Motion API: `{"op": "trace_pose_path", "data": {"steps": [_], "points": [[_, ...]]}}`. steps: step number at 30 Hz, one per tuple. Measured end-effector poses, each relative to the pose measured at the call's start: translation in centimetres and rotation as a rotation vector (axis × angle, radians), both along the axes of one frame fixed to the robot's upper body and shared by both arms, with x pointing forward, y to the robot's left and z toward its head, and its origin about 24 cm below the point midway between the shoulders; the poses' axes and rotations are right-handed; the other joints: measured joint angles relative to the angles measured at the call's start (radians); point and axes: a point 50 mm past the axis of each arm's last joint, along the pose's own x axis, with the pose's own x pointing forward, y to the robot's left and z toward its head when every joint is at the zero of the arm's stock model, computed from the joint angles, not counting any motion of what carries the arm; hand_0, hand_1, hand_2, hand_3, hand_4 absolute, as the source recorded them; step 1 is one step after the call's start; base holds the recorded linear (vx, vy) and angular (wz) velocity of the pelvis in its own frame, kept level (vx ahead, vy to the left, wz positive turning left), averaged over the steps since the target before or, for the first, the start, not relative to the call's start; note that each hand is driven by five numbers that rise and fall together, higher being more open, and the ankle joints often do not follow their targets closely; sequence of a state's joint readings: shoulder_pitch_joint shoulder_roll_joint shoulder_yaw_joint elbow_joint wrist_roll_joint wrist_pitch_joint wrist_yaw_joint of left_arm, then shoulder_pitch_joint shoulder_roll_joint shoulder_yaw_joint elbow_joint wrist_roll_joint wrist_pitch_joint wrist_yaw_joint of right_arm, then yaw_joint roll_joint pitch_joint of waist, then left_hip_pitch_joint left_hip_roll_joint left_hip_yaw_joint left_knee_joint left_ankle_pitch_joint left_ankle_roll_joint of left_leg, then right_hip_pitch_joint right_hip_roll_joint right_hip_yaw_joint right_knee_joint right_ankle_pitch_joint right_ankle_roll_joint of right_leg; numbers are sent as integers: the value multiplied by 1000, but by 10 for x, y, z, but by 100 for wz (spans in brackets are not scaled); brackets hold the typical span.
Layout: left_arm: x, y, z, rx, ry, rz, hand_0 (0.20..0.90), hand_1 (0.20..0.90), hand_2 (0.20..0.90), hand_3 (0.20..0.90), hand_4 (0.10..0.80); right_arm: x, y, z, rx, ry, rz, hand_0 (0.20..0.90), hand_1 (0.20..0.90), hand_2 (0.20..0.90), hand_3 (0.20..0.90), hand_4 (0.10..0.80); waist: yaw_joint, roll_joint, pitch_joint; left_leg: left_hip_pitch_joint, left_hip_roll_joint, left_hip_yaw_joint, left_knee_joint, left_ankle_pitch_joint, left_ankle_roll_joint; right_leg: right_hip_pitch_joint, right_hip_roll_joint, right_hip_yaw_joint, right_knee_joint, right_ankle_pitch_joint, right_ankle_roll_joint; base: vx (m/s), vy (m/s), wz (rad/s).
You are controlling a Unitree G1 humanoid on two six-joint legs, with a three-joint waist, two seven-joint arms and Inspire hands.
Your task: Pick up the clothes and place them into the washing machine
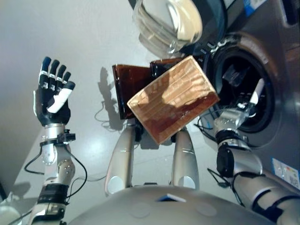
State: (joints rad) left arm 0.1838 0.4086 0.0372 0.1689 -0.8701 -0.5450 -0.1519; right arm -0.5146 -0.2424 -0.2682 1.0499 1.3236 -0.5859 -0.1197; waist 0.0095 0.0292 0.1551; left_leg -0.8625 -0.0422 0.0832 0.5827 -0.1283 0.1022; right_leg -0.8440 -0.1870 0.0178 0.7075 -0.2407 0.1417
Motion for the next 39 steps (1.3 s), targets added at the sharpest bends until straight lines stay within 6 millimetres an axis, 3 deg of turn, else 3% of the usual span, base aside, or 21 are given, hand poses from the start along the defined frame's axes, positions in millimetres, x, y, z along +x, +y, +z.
{"op": "trace_pose_path", "data": {"steps": [7, 14, 18, 24, 37, 39], "points": [[-3, -2, -11, 14, 64, -7, 900, 900, 900, 900, 800, -15, 19, -32, 48, 115, 87, 900, 900, 900, 900, 800, 0, -28, -7, 170, -7, -2, -171, 63, -8, 157, -5, -23, -153, 42, 1, 50, -3, -4], [-2, -2, -11, 37, 70, -15, 900, 900, 900, 900, 800, -19, 19, -36, 7, 168, 122, 900, 900, 900, 900, 800, 3, -32, -2, 181, -11, -5, -166, 74, 0, 170, -9, -34, -150, 50, 5, -47, 4, 2], [-2, -2, -11, 40, 73, -18, 900, 900, 900, 900, 800, -15, 17, -34, -58, 216, 183, 900, 900, 900, 900, 800, 4, -34, 20, 161, -25, -4, -167, 79, -6, 134, -25, -30, -110, 32, -15, -103, 6, 4], [-2, -2, -11, 50, 84, -26, 900, 900, 900, 900, 800, -10, 22, -35, -58, 276, 231, 900, 900, 900, 900, 800, 11, -25, 28, 67, -25, -5, -106, 79, -5, 42, -29, -27, -44, 22, -20, -31, 10, 7], [1, 0, -7, 38, 59, -5, 900, 900, 900, 900, 800, -14, 53, -48, -170, 339, 421, 900, 900, 900, 900, 800, 29, -17, 22, 70, -24, -3, -104, 74, -4, 43, -30, -20, -36, 16, -30, 28, -2, 0], [1, -4, -12, 12, 74, -1, 900, 900, 900, 900, 800, -23, 62, -55, -209, 346, 496, 900, 900, 900, 900, 800, 24, -18, 16, 113, -22, -9, -106, 67, -4, 98, -30, -33, -58, 19, -24, 111, -17, 3]]}}
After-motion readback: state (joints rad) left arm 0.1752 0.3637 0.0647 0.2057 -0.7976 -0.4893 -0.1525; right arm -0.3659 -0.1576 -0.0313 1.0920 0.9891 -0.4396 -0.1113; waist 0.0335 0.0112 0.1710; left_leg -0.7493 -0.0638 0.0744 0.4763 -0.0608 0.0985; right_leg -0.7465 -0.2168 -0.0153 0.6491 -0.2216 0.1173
